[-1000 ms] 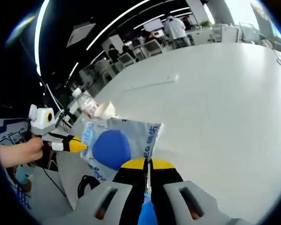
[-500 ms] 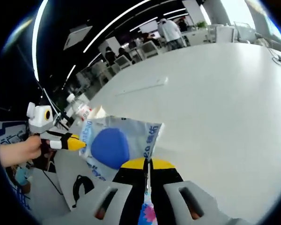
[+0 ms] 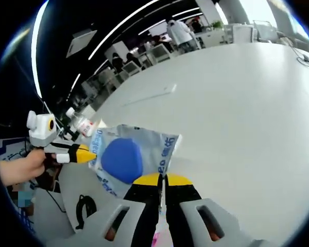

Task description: Arrange the tabletop items into an orderly group along one side of the table until the central work area is clear of visible clutter.

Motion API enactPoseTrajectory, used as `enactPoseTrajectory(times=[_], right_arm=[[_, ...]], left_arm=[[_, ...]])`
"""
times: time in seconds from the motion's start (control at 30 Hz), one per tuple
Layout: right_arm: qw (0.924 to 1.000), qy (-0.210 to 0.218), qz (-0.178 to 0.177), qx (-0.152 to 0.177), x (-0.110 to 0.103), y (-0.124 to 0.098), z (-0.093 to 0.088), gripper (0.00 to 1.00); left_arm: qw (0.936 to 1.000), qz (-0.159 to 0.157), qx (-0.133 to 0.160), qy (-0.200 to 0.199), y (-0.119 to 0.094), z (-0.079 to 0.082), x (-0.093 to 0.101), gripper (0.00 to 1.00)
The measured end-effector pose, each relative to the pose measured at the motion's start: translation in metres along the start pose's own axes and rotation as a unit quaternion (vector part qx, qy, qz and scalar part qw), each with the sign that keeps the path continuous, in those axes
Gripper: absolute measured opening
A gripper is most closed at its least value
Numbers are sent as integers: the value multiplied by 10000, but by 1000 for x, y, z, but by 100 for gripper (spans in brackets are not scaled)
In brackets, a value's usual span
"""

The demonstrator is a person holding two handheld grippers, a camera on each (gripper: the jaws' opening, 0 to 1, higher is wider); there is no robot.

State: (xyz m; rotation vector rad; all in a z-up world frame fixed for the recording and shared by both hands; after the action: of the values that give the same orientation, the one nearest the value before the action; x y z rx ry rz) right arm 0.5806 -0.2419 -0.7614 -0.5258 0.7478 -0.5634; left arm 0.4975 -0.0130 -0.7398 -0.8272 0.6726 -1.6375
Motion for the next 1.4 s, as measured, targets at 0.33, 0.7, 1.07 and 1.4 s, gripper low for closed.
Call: enactPoseTrajectory(times=[0.33, 0.7, 1.07, 1.4], right_arm=[[10000, 39, 45, -15, 9, 14, 8, 0], [10000, -78, 47, -32, 16, 30, 17, 0], [9999, -101, 54, -116, 21, 44, 17, 0], [9999, -75, 28, -75, 23, 48, 22, 0]], left_arm=[[9991, 387, -119, 153, 17, 5, -4, 0], [9962, 749, -147, 419, 32, 10, -12, 0], [9892, 1099, -427, 870, 43, 6, -15, 0], [9877, 1191, -454, 907, 50, 11, -19, 0]])
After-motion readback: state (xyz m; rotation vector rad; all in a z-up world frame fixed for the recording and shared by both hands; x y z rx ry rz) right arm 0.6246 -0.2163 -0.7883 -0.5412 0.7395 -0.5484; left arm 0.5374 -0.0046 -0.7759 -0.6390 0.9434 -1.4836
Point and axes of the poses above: the point that each gripper's makers call its tool centre point, and the gripper's own axes: y roughly forward along the fingers, x roughly to its right, z roughly out of its top, the point moved 6 cm from there along -y, roughly backward along the fingers, and after that the axes turned 2 degrees about -x, right-handed, at the moved point
